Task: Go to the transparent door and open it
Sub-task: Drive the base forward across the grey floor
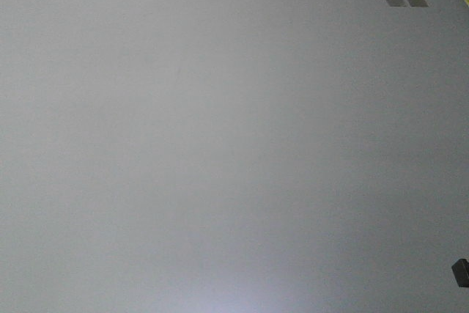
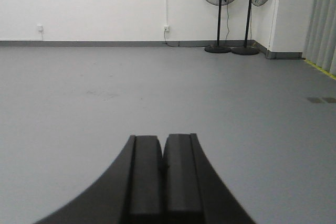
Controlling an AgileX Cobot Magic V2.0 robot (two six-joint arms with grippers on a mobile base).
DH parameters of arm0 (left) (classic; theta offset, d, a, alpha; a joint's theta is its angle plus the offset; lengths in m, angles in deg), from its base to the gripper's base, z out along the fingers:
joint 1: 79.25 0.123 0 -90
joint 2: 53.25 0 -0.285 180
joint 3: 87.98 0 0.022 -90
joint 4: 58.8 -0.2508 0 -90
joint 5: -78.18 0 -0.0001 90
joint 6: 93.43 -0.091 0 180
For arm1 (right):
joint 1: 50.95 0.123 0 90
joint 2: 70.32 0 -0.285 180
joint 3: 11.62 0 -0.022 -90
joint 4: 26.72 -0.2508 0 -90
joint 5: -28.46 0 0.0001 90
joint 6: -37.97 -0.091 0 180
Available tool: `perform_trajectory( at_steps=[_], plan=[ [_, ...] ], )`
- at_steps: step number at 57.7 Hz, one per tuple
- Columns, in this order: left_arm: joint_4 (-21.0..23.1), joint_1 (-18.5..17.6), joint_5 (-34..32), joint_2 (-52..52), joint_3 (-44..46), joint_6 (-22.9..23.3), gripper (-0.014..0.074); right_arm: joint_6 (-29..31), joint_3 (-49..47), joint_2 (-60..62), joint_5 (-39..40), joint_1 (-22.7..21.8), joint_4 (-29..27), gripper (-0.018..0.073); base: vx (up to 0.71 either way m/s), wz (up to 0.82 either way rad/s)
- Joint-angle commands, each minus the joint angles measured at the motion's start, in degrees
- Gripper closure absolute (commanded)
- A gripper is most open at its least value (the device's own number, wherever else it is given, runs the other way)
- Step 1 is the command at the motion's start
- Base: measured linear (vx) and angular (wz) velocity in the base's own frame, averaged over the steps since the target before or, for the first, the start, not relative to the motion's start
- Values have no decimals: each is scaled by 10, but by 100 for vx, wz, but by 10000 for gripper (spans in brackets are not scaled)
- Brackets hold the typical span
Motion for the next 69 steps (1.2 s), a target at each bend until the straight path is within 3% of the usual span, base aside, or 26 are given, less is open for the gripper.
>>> perform_trajectory(
  at_steps=[1,69],
  plan=[
    [6,-3,-47,-3,-9,1,603,3,2,7,48,0,2,565,15,10],
    [6,-3,-47,-3,-9,1,603,3,2,7,48,0,2,565,26,-4]
  ],
)
